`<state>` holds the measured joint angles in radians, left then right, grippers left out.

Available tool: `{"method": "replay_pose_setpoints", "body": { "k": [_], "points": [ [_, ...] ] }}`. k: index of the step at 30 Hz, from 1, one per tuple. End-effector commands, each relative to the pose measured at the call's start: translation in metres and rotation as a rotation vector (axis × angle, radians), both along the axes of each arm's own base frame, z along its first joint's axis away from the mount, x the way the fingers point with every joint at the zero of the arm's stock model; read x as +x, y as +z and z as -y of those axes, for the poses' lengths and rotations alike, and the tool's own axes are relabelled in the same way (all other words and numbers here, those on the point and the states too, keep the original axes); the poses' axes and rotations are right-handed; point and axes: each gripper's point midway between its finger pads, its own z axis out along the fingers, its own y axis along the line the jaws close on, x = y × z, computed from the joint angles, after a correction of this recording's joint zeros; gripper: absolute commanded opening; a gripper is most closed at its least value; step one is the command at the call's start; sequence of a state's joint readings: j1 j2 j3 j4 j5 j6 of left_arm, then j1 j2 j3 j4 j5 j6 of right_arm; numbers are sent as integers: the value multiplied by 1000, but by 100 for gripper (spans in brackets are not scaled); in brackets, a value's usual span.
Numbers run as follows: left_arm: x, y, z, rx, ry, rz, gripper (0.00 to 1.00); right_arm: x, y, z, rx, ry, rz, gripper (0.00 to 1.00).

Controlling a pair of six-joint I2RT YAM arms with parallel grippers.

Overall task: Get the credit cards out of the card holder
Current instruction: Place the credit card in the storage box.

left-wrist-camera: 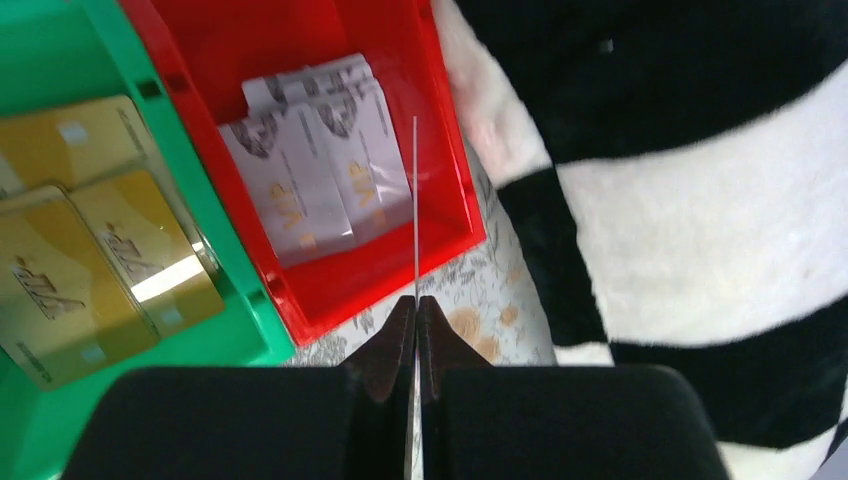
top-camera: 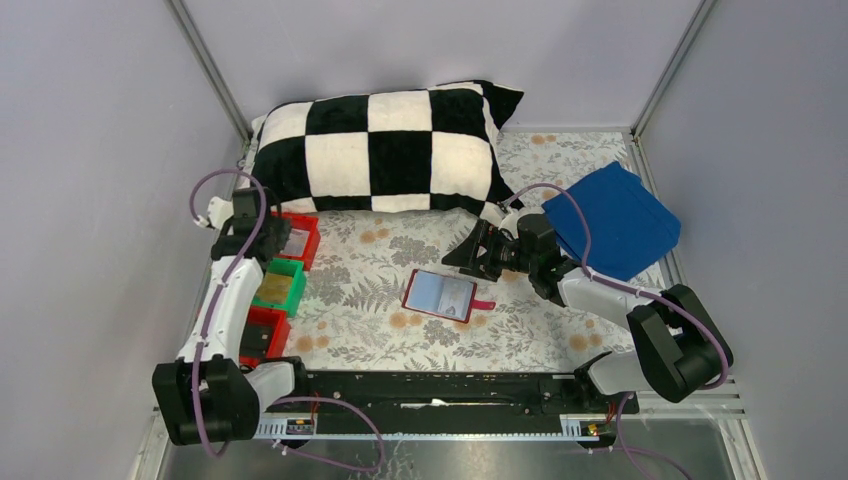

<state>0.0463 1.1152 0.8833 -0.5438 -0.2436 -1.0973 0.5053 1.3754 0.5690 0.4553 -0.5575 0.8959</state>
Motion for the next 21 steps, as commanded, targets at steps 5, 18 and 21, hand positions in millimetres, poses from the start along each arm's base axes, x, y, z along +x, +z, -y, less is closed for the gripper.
{"method": "replay_pose_setpoints", "body": {
  "k": [5, 18, 21],
  "points": [
    [20, -6, -29, -70, 46, 127, 0, 4, 7, -1, 13, 2, 38, 90],
    [28, -46, -26, -128, 33, 167, 0, 0, 2, 0, 8, 10, 28, 90],
    [25, -58, -27, -140, 34, 113, 2, -1, 0, 0, 14, 7, 23, 90]
  ]
}}
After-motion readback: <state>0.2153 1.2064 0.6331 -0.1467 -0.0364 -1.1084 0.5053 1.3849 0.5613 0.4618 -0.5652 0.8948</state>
